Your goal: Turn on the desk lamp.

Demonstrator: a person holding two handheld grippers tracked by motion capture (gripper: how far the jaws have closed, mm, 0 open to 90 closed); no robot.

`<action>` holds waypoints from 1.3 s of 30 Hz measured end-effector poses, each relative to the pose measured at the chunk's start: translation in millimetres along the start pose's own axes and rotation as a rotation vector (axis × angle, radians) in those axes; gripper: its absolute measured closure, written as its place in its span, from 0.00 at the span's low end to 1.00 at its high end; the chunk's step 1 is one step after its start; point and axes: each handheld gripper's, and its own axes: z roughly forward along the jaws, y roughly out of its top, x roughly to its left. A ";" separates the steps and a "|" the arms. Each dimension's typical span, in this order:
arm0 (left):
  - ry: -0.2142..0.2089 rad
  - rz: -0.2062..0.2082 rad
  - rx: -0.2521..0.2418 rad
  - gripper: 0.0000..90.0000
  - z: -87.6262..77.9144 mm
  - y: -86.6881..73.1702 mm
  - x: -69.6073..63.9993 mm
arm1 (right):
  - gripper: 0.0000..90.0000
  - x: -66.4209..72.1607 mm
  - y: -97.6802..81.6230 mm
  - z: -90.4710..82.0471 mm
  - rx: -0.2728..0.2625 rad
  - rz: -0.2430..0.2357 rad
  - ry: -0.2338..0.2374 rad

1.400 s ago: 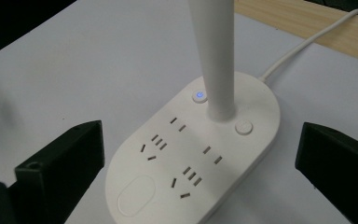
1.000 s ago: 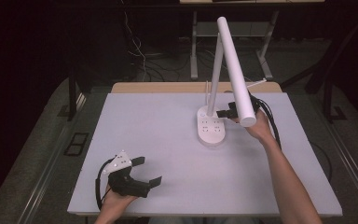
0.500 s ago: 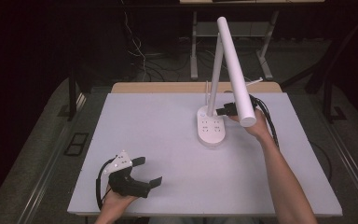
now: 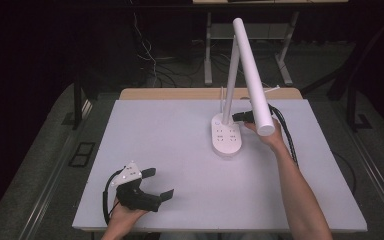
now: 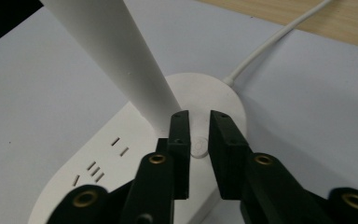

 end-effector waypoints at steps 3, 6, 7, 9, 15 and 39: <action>0.001 0.001 -0.001 0.00 -0.1 0.1 0.3 | 0.95 -2.8 -0.9 2.5 -0.011 0.018 0.007; 0.002 0.002 0.000 0.00 -0.5 0.2 0.4 | 1.00 -5.4 -2.2 5.6 -0.012 0.025 0.008; 0.003 0.002 0.000 0.00 -0.5 0.2 0.4 | 1.00 -5.6 -2.7 6.9 -0.008 0.030 0.006; 0.004 0.001 -0.001 0.00 -0.5 0.2 0.4 | 1.00 -6.5 -3.6 9.5 -0.004 0.032 0.006; 0.003 0.004 -0.001 0.00 -0.9 0.1 0.6 | 1.00 -5.4 -5.3 15.1 -0.001 0.040 0.019; -0.001 0.008 -0.002 0.00 -2.1 -0.4 -2.1 | 1.00 0.0 -12.1 17.3 -0.035 0.040 -0.006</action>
